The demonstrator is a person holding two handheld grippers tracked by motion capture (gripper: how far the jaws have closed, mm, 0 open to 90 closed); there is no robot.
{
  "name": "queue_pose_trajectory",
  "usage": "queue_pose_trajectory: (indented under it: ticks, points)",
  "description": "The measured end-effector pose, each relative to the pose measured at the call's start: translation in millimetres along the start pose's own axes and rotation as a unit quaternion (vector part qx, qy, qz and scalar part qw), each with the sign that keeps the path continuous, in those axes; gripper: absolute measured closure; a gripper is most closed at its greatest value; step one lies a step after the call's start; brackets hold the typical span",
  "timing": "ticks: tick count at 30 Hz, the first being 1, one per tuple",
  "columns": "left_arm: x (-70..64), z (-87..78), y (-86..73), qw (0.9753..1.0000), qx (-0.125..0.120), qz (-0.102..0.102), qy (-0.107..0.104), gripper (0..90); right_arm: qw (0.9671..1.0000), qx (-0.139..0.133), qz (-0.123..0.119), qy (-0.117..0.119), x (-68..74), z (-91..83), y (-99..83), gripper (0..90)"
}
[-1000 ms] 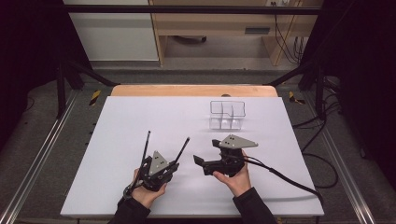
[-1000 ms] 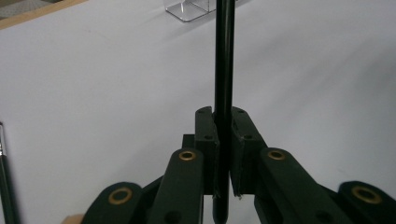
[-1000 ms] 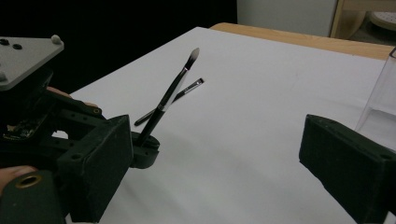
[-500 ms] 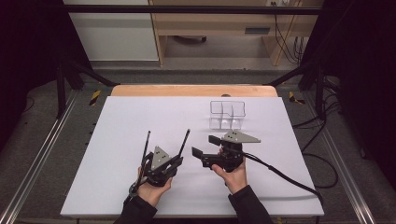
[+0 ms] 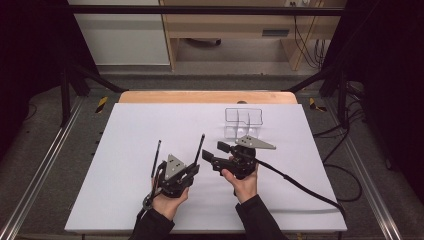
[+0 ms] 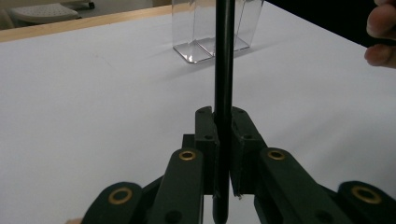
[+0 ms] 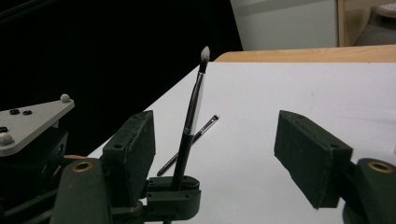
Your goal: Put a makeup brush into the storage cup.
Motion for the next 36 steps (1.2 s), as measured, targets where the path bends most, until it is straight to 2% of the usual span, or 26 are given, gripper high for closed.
queue_pose_trajectory:
  ticks: [11, 14, 19, 24, 36]
  points:
    - [-6.4, 8.7, -0.6, 0.9999, 0.001, -0.01, 0.001, 82.9, 0.9999, 0.009, 0.009, 0.006, -0.6, 6.3, -4.4, 38.7]
    - [-8.4, 9.6, 0.1, 0.9999, -0.001, -0.013, 0.0, 82.9, 0.9998, 0.008, 0.015, 0.01, -0.4, 8.1, -5.2, 45.3]
    - [-11.7, 10.8, -0.6, 0.9999, 0.0, -0.014, -0.001, 82.8, 0.9996, 0.008, 0.024, 0.01, -0.6, 10.1, -6.3, 49.4]
    - [-13.7, 11.5, 0.6, 0.9998, -0.003, -0.02, -0.003, 82.9, 0.9992, 0.007, 0.037, 0.012, -0.3, 12.3, -7.6, 59.3]
    - [-20.4, 13.3, 0.6, 0.9997, -0.004, -0.024, -0.009, 82.9, 0.9985, 0.006, 0.052, 0.016, 0.0, 14.7, -9.1, 75.8]
Point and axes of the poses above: each handheld gripper's, and its own axes: z roughly forward along the jaws, y roughly out of its top, x roughly to its left, the point moved 7 cm from there along z, roughly forward along the jaws, and after that the axes turned 1 degree about -z, right-handed, at the moved point
